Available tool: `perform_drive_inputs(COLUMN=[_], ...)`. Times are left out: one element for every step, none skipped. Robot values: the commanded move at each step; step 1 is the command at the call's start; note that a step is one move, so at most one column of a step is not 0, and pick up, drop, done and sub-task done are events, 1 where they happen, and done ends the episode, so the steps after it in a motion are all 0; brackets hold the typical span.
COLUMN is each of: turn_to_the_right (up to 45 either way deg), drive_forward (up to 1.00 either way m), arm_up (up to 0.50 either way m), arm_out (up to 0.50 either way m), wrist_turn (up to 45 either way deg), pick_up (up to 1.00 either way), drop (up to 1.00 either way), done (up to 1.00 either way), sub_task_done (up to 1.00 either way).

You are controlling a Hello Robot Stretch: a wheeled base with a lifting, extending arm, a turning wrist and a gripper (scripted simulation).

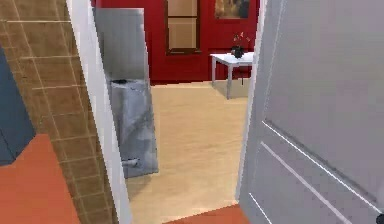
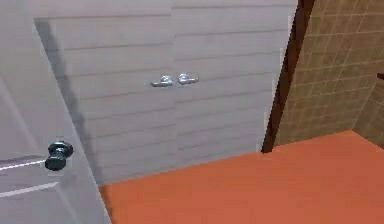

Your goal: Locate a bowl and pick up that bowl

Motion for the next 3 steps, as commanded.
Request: perform_drive_inputs(turn_to_the_right=[0.0, 6.0, 0.0], drive_forward=[1.00, 0.00, 0.55], arm_up=[0.00, 0.00, 0.00], arm_out=[0.00, 0.00, 0.00], wrist_turn=[0.0, 0.0, 0.0], pick_up=[0.00, 0.00, 0.00], drop=[0.00, 0.00, 0.00], done=[0.00, 0.00, 0.00], sub_task_done=[0.00, 0.00, 0.00])
